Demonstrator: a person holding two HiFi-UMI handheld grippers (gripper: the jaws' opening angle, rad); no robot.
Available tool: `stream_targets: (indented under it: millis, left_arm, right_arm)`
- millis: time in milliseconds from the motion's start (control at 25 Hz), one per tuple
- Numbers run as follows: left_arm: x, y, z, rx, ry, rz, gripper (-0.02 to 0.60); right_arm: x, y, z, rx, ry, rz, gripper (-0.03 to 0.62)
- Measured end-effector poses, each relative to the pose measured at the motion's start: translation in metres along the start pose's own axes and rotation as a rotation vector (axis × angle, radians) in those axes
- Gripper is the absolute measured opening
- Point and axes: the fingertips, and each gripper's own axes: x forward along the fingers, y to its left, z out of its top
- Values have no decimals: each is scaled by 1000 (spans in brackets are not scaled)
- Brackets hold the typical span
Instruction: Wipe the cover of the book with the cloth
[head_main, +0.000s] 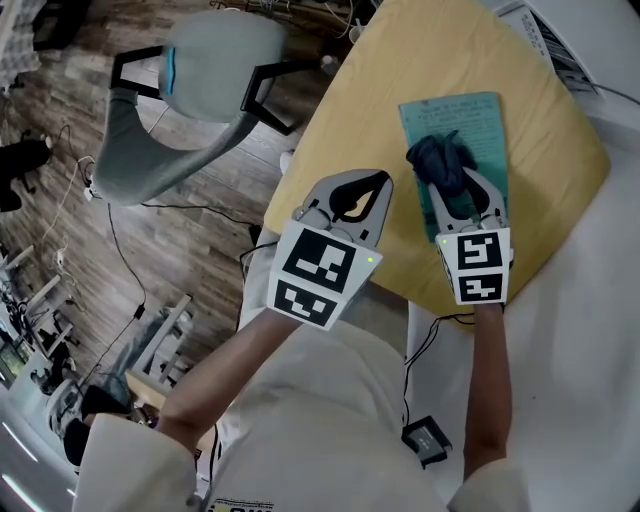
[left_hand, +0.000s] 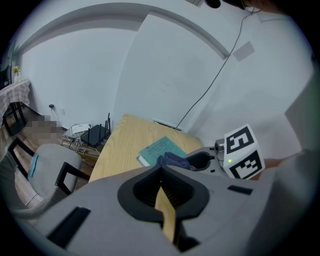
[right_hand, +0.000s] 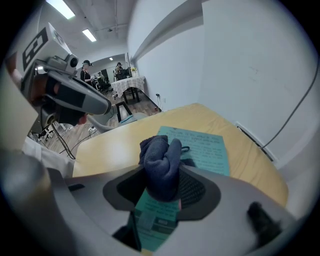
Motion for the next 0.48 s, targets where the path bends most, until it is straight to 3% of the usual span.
stream_targets:
  millis: [480]
  left_arm:
    - [6,-17,-4,29,19,-24,11]
  right_arm:
    - [-30,22,-52,30,23,22,189]
